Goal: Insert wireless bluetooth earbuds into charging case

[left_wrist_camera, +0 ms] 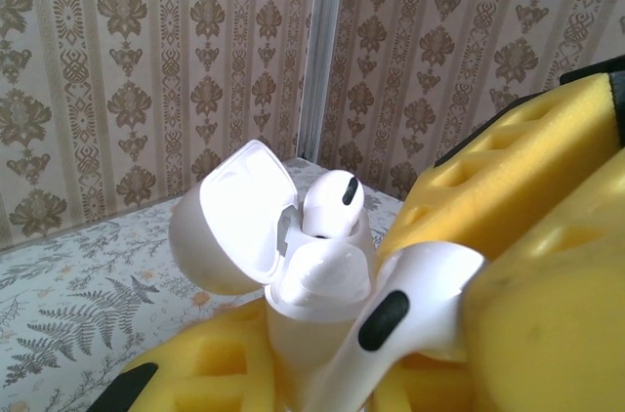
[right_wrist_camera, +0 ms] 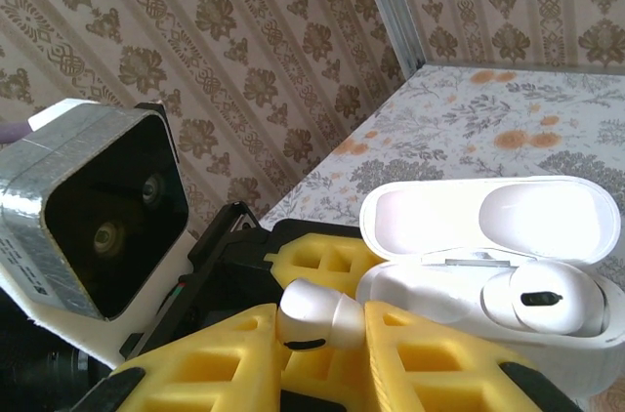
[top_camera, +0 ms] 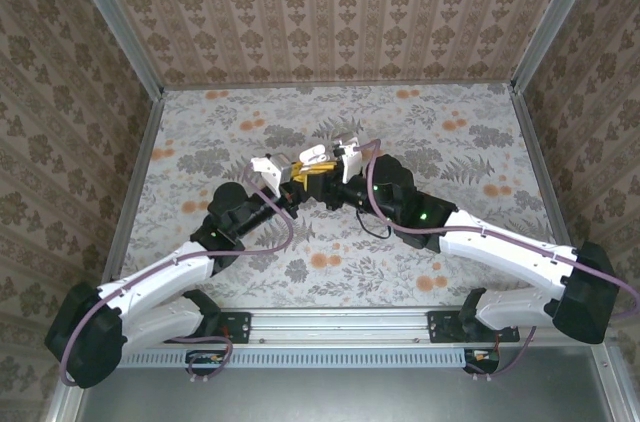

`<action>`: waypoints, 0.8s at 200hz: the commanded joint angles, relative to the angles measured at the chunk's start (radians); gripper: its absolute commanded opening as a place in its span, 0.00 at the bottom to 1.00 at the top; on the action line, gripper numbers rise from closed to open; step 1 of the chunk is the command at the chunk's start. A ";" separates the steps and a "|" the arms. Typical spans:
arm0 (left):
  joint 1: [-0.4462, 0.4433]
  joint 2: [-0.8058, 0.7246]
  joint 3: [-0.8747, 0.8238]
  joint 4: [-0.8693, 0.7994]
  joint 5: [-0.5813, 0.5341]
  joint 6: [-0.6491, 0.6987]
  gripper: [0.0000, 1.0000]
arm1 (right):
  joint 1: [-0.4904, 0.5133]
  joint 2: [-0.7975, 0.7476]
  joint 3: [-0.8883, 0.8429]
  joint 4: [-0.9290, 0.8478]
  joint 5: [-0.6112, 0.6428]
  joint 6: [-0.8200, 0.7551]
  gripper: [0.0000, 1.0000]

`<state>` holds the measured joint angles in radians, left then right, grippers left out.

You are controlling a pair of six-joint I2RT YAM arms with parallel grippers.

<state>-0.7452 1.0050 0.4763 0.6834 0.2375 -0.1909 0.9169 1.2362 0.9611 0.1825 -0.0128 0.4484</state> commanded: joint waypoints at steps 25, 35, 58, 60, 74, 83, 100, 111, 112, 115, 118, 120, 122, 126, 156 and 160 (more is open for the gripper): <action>0.020 -0.061 -0.012 0.052 -0.009 0.027 0.00 | -0.007 -0.056 0.017 -0.118 -0.006 0.023 0.24; 0.024 -0.069 -0.013 0.043 -0.006 0.033 0.00 | -0.008 -0.066 0.019 -0.125 0.002 0.025 0.24; 0.027 -0.078 -0.015 0.030 0.005 0.039 0.00 | -0.012 -0.078 0.023 -0.132 0.005 0.024 0.24; 0.027 -0.078 -0.015 0.029 0.006 0.039 0.00 | -0.012 -0.078 0.023 -0.132 0.005 0.024 0.24; 0.027 -0.077 -0.012 0.022 0.015 0.041 0.00 | -0.013 -0.078 0.025 -0.128 0.007 0.023 0.24; 0.029 -0.074 -0.011 0.019 0.018 0.042 0.00 | -0.012 -0.076 0.027 -0.124 0.005 0.023 0.24; 0.030 -0.072 -0.011 0.018 0.022 0.041 0.00 | -0.013 -0.075 0.035 -0.116 0.005 0.026 0.24; 0.030 -0.071 -0.011 0.018 0.022 0.042 0.00 | -0.014 -0.075 0.042 -0.118 0.005 0.024 0.24; 0.029 -0.069 -0.011 0.018 0.022 0.042 0.00 | -0.013 -0.075 0.043 -0.118 0.005 0.024 0.24; 0.029 -0.069 -0.012 0.017 0.023 0.042 0.00 | -0.014 -0.075 0.044 -0.118 0.005 0.024 0.24; 0.030 -0.069 -0.012 0.018 0.024 0.043 0.00 | -0.014 -0.075 0.046 -0.118 0.006 0.023 0.23; 0.029 -0.069 -0.013 0.018 0.023 0.042 0.00 | -0.014 -0.075 0.046 -0.118 0.007 0.022 0.23; 0.030 -0.068 -0.012 0.018 0.023 0.043 0.00 | -0.014 -0.075 0.047 -0.118 0.007 0.021 0.23; 0.029 -0.067 -0.011 0.018 0.025 0.044 0.00 | -0.014 -0.076 0.048 -0.118 0.009 0.019 0.23; 0.032 -0.065 -0.010 0.000 0.039 0.059 0.00 | -0.022 -0.086 0.072 -0.144 -0.003 -0.016 0.23; 0.034 -0.066 -0.011 -0.002 0.044 0.061 0.00 | -0.025 -0.087 0.078 -0.155 -0.009 -0.022 0.22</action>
<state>-0.7235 0.9470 0.4644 0.6765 0.2447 -0.1596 0.9070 1.1751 0.9863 0.0685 -0.0124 0.4564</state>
